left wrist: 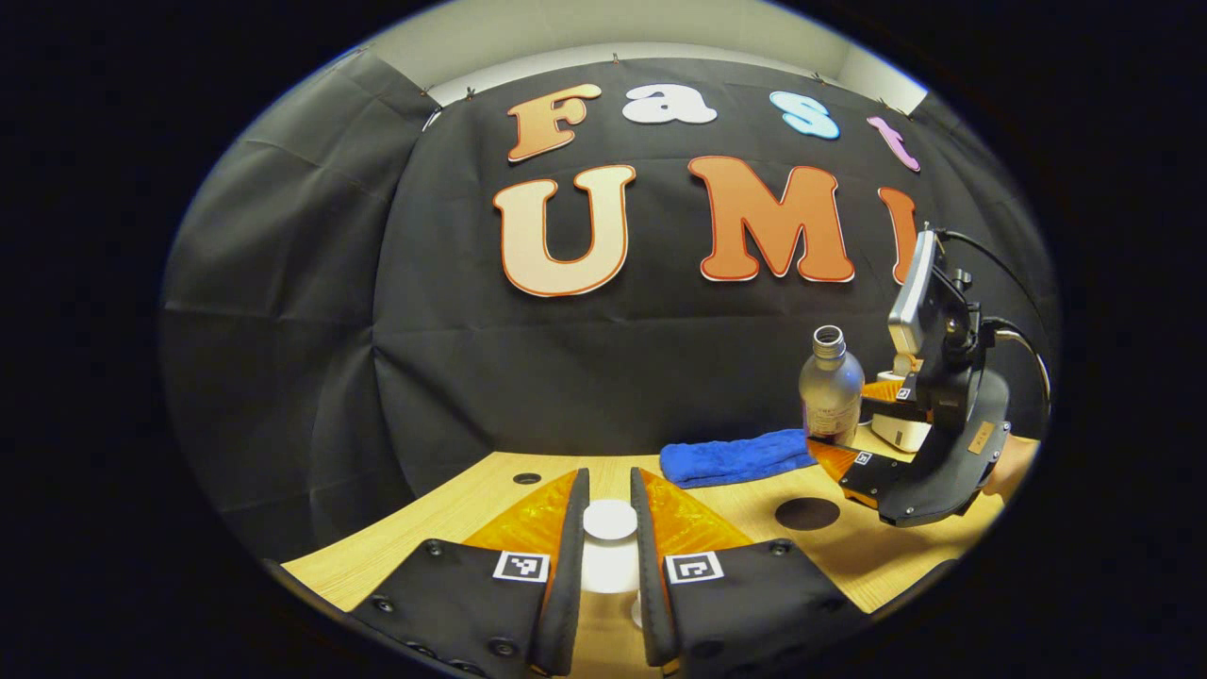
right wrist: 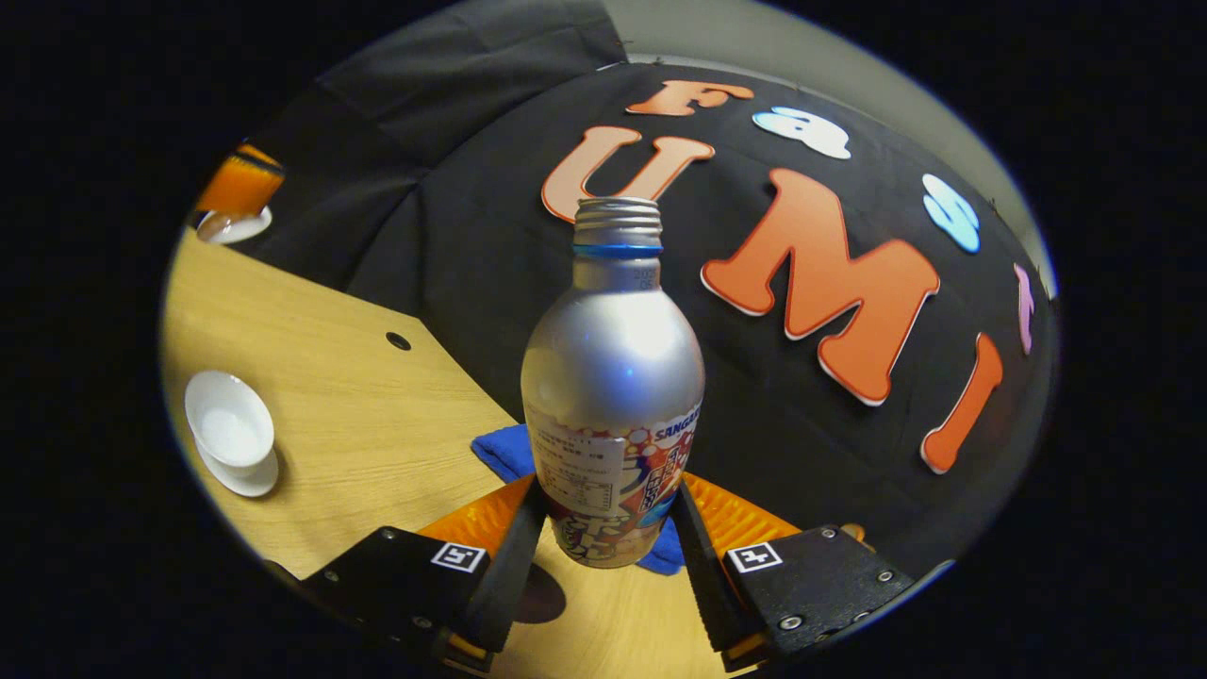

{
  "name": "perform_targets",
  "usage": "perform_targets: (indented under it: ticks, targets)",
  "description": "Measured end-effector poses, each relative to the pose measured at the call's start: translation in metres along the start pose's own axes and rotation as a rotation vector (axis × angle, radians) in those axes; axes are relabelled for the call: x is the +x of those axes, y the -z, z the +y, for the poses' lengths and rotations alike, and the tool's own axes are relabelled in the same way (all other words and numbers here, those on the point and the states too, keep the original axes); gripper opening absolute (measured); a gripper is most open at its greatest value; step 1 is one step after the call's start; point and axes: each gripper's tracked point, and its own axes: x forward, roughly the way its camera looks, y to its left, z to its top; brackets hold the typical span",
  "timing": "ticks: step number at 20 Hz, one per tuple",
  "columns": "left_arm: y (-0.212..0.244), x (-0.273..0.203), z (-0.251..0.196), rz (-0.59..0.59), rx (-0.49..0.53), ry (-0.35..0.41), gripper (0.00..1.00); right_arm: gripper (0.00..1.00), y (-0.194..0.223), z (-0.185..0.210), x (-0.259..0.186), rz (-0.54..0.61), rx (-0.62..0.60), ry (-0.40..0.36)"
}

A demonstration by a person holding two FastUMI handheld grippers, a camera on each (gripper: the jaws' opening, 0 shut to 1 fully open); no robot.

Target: Open the teacup lid with one hand, grasp the water bottle and pour water into the teacup with the other hand; after pouring, place the water bottle on the coaster and then close the teacup lid.

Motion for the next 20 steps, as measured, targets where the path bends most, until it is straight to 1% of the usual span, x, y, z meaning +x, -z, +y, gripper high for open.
perform_targets:
  ticks: [1, 2, 5, 6, 8, 9, 11, 15, 19, 20]
  targets:
    - [-0.001, 0.002, -0.003, 0.001, 0.004, 0.003, 0.28, 0.78, 0.005, 0.002, 0.003, 0.022, 0.053, -0.021]
    - [-0.001, 0.002, -0.005, 0.001, 0.005, 0.007, 0.31, 0.78, 0.009, 0.005, 0.005, 0.040, 0.105, -0.036]
    - [0.000, 0.004, -0.009, 0.004, 0.005, 0.014, 0.31, 0.78, 0.022, 0.011, 0.016, 0.094, 0.269, -0.098]
    - [0.002, 0.005, -0.011, 0.008, 0.002, 0.016, 0.28, 0.78, 0.027, 0.013, 0.015, 0.117, 0.323, -0.117]
    - [0.005, 0.005, -0.012, 0.014, -0.001, 0.018, 0.34, 0.78, 0.042, 0.020, 0.015, 0.161, 0.403, -0.142]
    - [0.006, 0.005, -0.012, 0.019, 0.001, 0.017, 0.31, 0.78, 0.047, 0.023, 0.016, 0.180, 0.417, -0.142]
    - [0.007, 0.005, -0.014, 0.023, 0.005, 0.019, 0.31, 0.78, 0.055, 0.029, 0.023, 0.203, 0.423, -0.148]
    - [0.013, 0.009, -0.017, 0.035, -0.003, 0.025, 0.31, 0.78, 0.076, 0.038, 0.022, 0.252, 0.423, -0.150]
    - [0.020, 0.012, -0.019, 0.049, -0.012, 0.027, 0.31, 0.78, 0.093, 0.039, 0.022, 0.301, 0.421, -0.142]
    - [0.021, 0.013, -0.019, 0.049, -0.012, 0.025, 0.31, 0.78, 0.093, 0.038, 0.022, 0.296, 0.437, -0.139]
